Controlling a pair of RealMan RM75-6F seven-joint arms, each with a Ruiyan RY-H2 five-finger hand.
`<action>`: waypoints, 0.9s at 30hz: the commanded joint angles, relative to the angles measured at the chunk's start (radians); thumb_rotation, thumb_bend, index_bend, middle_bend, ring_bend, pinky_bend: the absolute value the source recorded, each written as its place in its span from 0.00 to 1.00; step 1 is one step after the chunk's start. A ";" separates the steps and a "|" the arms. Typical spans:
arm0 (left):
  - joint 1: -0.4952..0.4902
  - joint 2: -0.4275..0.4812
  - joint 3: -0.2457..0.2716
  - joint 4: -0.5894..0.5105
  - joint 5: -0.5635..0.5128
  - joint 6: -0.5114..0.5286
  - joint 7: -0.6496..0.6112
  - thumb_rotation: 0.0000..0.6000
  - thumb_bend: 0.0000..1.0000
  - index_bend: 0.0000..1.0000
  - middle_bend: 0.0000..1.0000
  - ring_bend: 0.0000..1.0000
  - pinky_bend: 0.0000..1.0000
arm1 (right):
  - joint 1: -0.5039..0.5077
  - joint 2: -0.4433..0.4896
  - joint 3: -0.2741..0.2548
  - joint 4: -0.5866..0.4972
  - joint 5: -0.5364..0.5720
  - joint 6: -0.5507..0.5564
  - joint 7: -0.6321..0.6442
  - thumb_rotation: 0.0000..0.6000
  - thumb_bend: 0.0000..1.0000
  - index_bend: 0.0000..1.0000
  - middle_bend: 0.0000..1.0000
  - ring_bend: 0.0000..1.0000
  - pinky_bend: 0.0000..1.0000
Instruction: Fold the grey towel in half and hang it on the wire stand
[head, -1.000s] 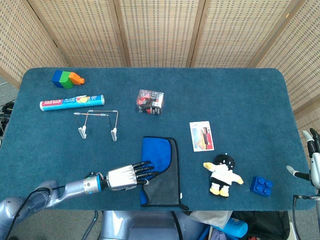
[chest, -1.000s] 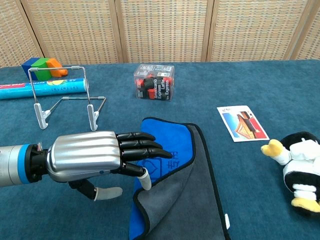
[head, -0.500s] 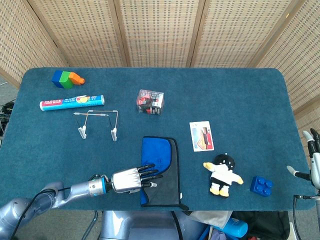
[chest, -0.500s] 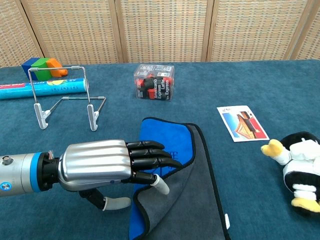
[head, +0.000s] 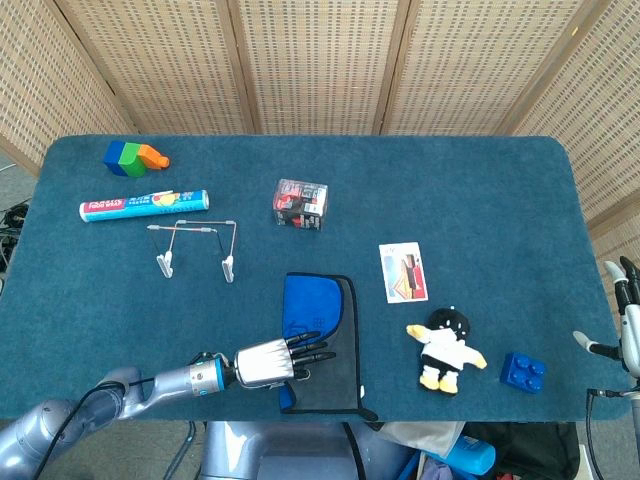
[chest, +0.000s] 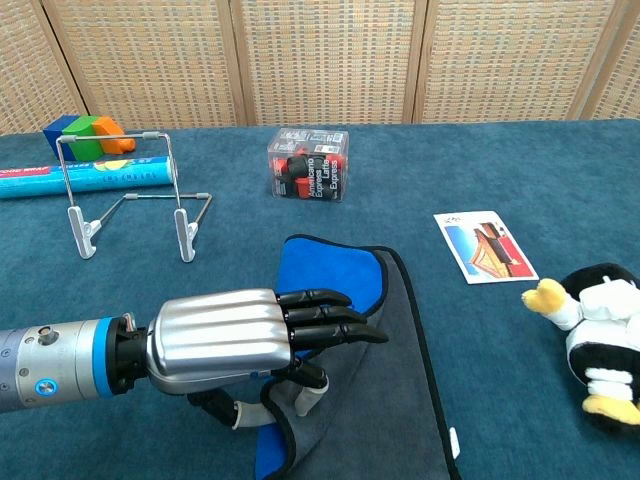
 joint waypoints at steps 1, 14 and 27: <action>-0.002 -0.008 -0.006 0.005 0.000 0.009 0.008 1.00 0.47 0.57 0.00 0.00 0.00 | 0.000 0.001 0.000 0.000 0.000 -0.001 0.002 1.00 0.00 0.00 0.00 0.00 0.00; -0.085 -0.052 -0.041 0.005 0.035 -0.002 0.103 1.00 0.46 0.57 0.00 0.00 0.00 | 0.000 0.003 -0.001 -0.003 -0.002 -0.002 0.006 1.00 0.00 0.00 0.00 0.00 0.00; -0.181 -0.124 -0.077 0.015 0.031 -0.103 0.189 1.00 0.46 0.56 0.00 0.00 0.00 | -0.004 0.014 0.000 0.000 -0.003 -0.004 0.040 1.00 0.00 0.00 0.00 0.00 0.00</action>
